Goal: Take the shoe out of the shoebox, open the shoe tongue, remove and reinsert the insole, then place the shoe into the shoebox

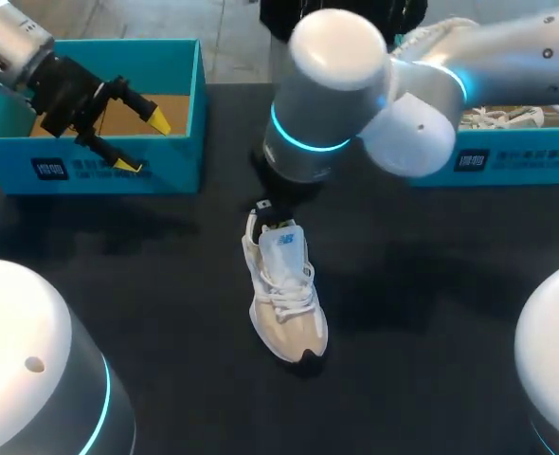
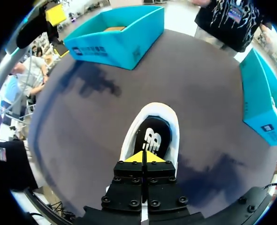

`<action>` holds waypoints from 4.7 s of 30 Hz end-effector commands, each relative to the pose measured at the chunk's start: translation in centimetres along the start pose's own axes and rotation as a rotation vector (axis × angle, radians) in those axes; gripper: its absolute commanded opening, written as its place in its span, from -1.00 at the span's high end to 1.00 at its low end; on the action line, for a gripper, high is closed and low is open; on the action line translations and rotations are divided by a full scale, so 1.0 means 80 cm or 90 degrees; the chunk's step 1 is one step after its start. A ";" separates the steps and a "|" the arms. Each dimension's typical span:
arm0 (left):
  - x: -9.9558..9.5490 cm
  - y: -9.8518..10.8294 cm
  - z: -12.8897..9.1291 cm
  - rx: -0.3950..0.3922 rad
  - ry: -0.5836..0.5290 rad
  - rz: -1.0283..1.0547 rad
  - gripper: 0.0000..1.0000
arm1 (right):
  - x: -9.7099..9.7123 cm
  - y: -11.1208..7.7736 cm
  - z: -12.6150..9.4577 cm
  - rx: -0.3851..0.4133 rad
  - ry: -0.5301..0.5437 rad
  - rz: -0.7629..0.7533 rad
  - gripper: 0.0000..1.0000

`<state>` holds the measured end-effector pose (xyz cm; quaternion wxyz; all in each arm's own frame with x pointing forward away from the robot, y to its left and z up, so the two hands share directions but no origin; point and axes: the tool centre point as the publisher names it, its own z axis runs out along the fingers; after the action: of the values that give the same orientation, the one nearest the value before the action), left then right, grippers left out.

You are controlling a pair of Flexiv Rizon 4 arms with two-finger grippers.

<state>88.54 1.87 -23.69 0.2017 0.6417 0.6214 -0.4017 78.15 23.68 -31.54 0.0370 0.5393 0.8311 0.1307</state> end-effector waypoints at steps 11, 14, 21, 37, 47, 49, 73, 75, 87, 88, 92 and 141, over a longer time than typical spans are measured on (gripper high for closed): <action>0.000 -0.001 0.000 -0.001 0.002 0.000 -1.00 | 0.005 0.005 0.046 0.015 -0.019 0.091 1.00; 0.000 -0.001 0.000 -0.001 0.002 0.000 -1.00 | 0.003 0.001 0.057 0.025 -0.030 0.101 1.00; 0.000 -0.001 0.000 -0.001 0.002 0.000 -1.00 | -0.013 -0.016 0.072 0.041 -0.045 0.120 1.00; 0.000 -0.001 0.000 -0.001 0.002 0.000 -1.00 | -0.015 -0.011 0.089 0.032 -0.046 0.119 1.00; 0.000 -0.001 0.000 -0.001 0.002 0.000 -1.00 | -0.022 0.013 0.109 0.052 -0.045 0.088 1.00; 0.000 -0.001 0.000 -0.001 0.002 0.000 -1.00 | -0.022 0.013 0.113 0.056 -0.041 0.087 1.00; 0.000 -0.001 0.000 -0.001 0.002 0.000 -1.00 | -0.028 0.012 0.129 0.078 -0.021 0.083 1.00; 0.000 -0.001 0.000 -0.001 0.002 0.000 -1.00 | -0.027 0.011 0.129 0.086 -0.019 0.083 1.00; 0.000 -0.001 0.000 -0.001 0.002 0.000 -1.00 | -0.014 -0.008 0.073 0.181 0.003 0.081 1.00; 0.000 -0.001 0.000 -0.001 0.002 0.000 -1.00 | -0.013 -0.009 0.071 0.182 0.004 0.082 1.00; 0.000 -0.001 0.000 -0.001 0.002 0.000 -1.00 | -0.014 -0.014 0.070 0.199 0.000 0.079 1.00; 0.000 -0.001 0.000 -0.001 0.002 0.000 -1.00 | 0.001 -0.050 0.021 0.398 -0.014 0.115 -1.00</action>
<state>88.52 1.84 -23.69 0.2016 0.6419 0.6215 -0.4013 75.11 22.88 -34.38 -0.1340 0.5963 0.7794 -0.1378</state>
